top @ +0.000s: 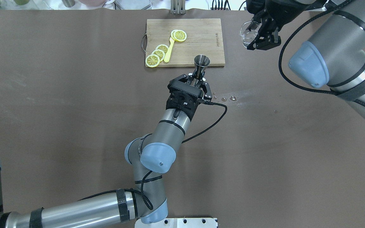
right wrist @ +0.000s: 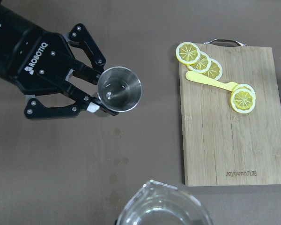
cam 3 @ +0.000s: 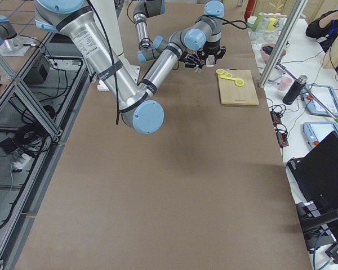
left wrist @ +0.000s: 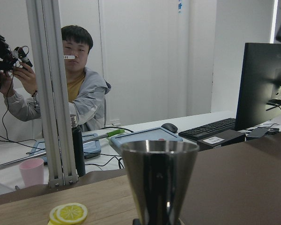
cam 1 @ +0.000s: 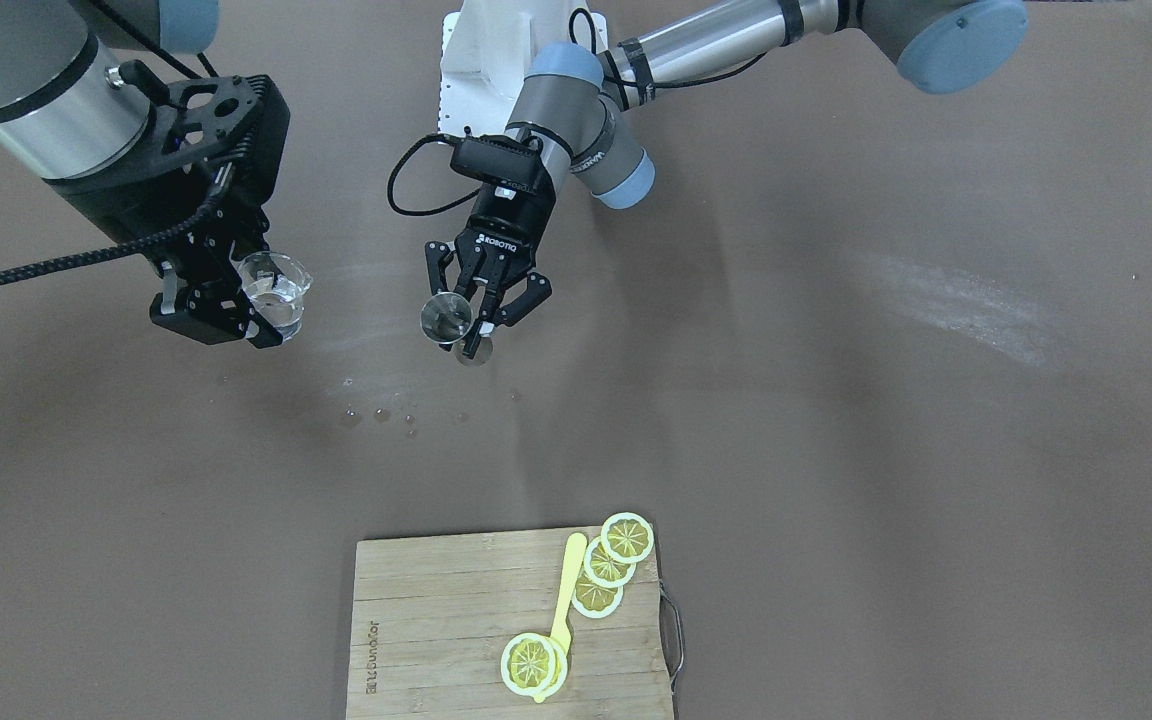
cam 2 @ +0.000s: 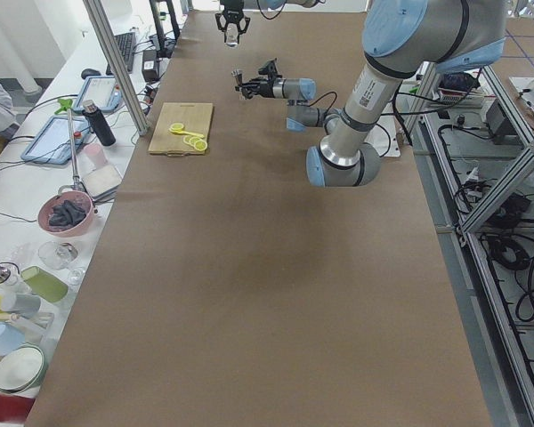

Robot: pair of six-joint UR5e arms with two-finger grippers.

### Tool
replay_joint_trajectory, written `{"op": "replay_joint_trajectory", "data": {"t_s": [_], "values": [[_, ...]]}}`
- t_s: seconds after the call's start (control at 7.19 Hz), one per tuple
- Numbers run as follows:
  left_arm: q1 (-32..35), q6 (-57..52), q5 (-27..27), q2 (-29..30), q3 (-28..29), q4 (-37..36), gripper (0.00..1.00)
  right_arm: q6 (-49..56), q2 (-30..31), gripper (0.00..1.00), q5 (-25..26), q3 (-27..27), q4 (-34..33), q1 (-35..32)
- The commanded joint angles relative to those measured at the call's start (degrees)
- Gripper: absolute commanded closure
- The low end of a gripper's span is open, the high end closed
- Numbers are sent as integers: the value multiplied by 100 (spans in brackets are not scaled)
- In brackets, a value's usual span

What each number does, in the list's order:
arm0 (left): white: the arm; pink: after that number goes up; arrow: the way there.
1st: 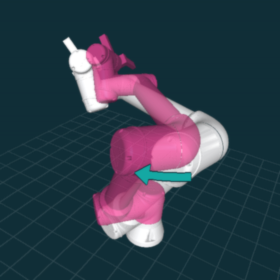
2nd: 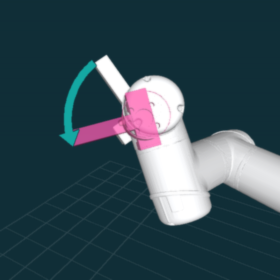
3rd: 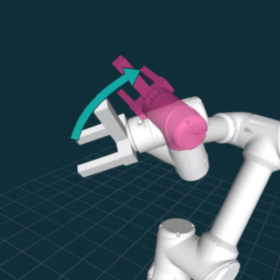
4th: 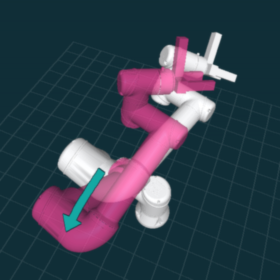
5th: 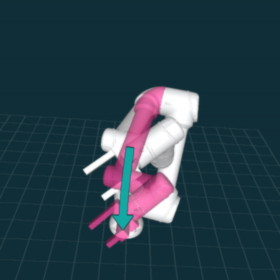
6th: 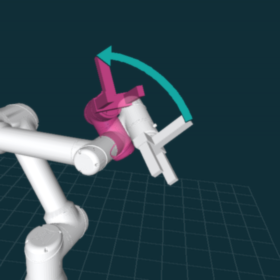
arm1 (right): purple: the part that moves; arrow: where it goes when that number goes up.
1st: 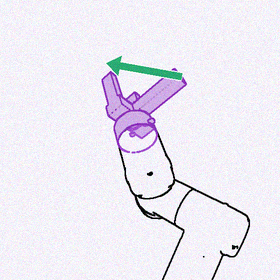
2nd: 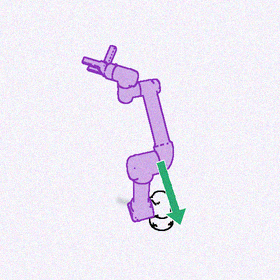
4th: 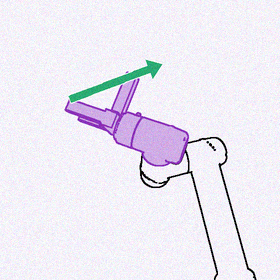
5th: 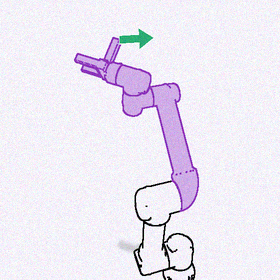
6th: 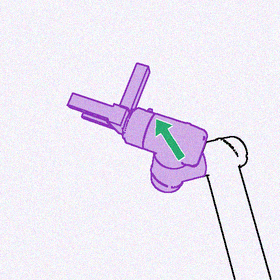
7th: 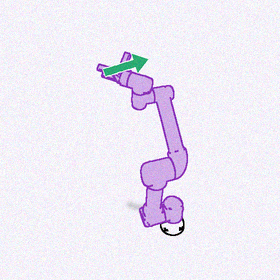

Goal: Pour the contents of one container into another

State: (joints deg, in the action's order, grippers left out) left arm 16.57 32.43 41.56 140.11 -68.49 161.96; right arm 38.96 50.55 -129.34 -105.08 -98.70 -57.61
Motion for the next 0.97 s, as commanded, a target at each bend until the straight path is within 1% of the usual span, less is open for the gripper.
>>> {"op": "replay_joint_trajectory", "data": {"t_s": [0.0, 0.28, 0.42, 0.56, 0.83], "values": [[-31, -52, -33, 17, 202, 658, 100, 339, -272, 100, 399, 67, -516, 241], [-31, -340, 10, 34, 248, 688, 100, 462, -448, 100, 515, 58, -807, 382], [-31, -342, 19, 34, 265, 688, 100, 602, -553, 100, 689, 32, -1078, 504], [-31, -342, 19, 34, 274, 688, 100, 604, -563, 100, 752, 14, -1159, 575], [-31, -342, 19, 34, 344, 697, 100, 848, -721, 100, 980, 14, -1580, 716]]}}
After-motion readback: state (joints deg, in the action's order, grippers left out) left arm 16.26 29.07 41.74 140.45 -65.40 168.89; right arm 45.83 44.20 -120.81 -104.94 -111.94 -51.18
